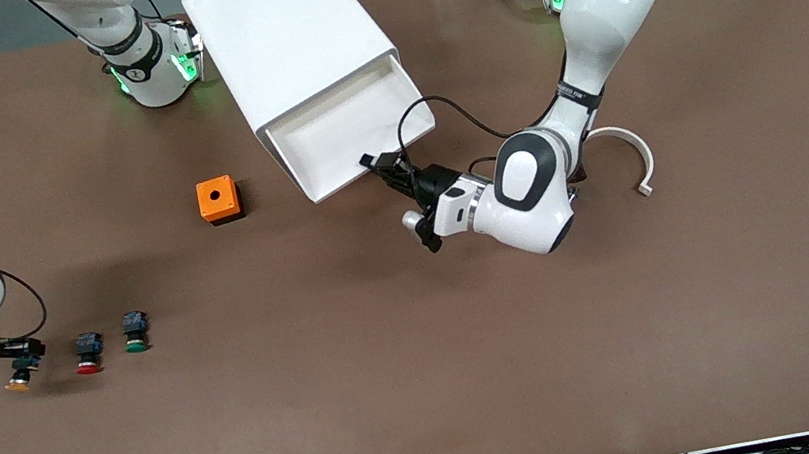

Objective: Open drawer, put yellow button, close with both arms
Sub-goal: 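Pull the drawer open with the left gripper while the right gripper grasps the button, then lift the yellow button with the right gripper and carry it toward the drawer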

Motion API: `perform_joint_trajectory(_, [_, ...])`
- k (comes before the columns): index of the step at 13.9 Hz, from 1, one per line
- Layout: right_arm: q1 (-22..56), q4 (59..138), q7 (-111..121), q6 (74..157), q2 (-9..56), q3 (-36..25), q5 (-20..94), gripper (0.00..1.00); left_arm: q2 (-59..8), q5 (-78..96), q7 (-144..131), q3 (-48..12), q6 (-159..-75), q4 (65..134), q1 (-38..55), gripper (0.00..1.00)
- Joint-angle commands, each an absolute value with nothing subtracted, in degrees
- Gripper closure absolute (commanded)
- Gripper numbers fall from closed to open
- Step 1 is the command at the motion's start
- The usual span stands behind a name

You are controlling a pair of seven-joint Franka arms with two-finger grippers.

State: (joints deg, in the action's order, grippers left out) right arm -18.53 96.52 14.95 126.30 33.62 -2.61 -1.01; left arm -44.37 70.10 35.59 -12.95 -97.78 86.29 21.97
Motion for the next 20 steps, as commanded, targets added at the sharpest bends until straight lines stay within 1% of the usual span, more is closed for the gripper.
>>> perform_joint_trajectory(1, [-16.4,98.1,14.6,118.3,24.5,-2.5,-0.4,0.83,-45.8,68.5,34.8,-12.7,-96.9,84.4,20.9,0.97])
perform_joint_trajectory(2, [-15.7,98.2,13.2,115.8,22.3,-2.5,-0.4,0.83,-45.8,68.5,34.8,-12.7,-96.9,84.4,20.9,0.96])
perform_joint_trajectory(3, [-14.4,98.1,10.7,112.9,20.0,-2.5,-0.4,0.83,-45.8,68.6,34.7,-12.7,-96.9,84.4,21.0,0.90])
perform_joint_trajectory(4, [-13.0,98.1,6.9,109.7,17.8,-2.5,-0.4,0.82,-45.6,68.6,33.8,-12.7,-96.9,84.4,21.0,0.27])
perform_joint_trajectory(5, [-11.5,98.1,3.0,106.6,15.5,-2.5,-0.4,0.82,-45.4,68.5,31.3,-12.8,-96.9,84.4,21.0,0.00])
perform_joint_trajectory(7, [-8.1,98.1,-4.6,101.4,11.5,-2.5,-0.4,0.82,-44.8,68.2,26.7,-12.8,-96.9,83.4,20.9,0.00])
perform_joint_trajectory(10, [-0.7,98.1,-19.4,95.0,6.3,-2.5,-0.4,0.82,-43.9,63.8,22.8,-12.8,-96.9,82.9,20.4,0.00])
perform_joint_trajectory(13, [8.9,97.6,-38.3,90.4,2.9,-2.5,-0.4,0.82,-42.4,57.2,22.6,-12.8,-96.9,81.9,18.9,0.00])
perform_joint_trajectory(15, [17.1,95.8,-53.4,87.6,1.9,-2.4,-0.4,0.82,-42.0,50.5,22.6,-12.8,-96.9,80.7,17.8,0.00])
perform_joint_trajectory(16, [21.3,94.5,-60.7,86.8,2.0,-2.5,0.7,0.83,-41.9,47.0,22.6,-12.8,-96.9,80.0,17.7,0.00])
perform_joint_trajectory(18, [28.9,93.5,-75.1,87.9,2.4,-2.5,3.3,0.83,-40.4,38.8,22.3,-12.8,-96.9,79.5,17.8,0.00])
perform_joint_trajectory(20, [33.8,93.5,-84.9,92.0,2.5,-2.5,5.9,0.83,-38.9,33.4,22.1,-12.7,-97.5,79.5,18.2,0.00])
